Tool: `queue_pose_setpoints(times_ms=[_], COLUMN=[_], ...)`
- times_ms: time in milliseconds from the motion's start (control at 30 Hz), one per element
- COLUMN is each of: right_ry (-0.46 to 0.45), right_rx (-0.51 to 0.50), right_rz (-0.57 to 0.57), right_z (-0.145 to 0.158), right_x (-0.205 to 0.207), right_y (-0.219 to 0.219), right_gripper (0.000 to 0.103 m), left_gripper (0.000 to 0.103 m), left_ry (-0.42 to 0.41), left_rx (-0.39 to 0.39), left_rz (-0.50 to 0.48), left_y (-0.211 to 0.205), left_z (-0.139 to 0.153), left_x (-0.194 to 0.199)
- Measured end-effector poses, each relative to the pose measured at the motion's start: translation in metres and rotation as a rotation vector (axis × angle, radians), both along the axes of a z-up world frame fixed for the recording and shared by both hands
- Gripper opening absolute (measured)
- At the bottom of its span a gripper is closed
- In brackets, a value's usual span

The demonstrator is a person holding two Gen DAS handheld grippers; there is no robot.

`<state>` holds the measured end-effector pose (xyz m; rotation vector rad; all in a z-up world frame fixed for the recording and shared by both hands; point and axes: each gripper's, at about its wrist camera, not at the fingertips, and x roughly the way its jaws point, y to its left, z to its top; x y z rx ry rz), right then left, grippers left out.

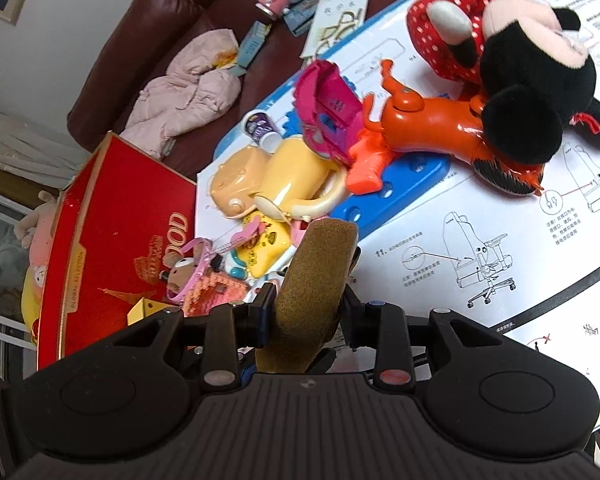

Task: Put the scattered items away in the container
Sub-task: 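Lift the brown hat off the table with both grippers, then carry the brown hat in both grippers over the red box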

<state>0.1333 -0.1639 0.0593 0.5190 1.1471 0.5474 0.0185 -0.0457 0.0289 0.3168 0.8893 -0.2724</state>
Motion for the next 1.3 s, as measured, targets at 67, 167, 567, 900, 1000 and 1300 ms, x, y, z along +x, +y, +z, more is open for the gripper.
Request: queue_pose_setpoints(times_ms=[67,167,567,900,1000,1300], right_ry=[-0.026,-0.061,-0.096,-0.232,-0.285,-0.444], right_rx=[-0.005,-0.013,-0.018,-0.020,0.004,0.108], right_rz=[0.013,0.034,0.088,0.156,0.195,0.358], right_z=[0.006,0.014,0.024,0.071,0.096,0.166], right_x=[-0.005,-0.011,-0.024,-0.025,-0.024,-0.031], right_y=[0.003,0.009,0.027,0.057,0.073,0.156], right_gripper=[0.037,0.037,0.037,0.037,0.037,0.037], left_gripper=[0.020,0.020,0.021,0.021,0.021,0.022], left_ry=[-0.015,-0.032,-0.065,-0.127,-0.186,-0.350], left_rx=[0.001,0.004,-0.013,-0.026,-0.013,0.038], left_rz=[0.005,0.017,0.065,0.144,0.189,0.383], left_y=[0.002,0.005,0.021,0.040,0.055,0.130], left_z=[0.004,0.009,0.018,0.062,0.086,0.157], left_x=[-0.005,-0.012,-0.033,-0.031,-0.034,-0.054])
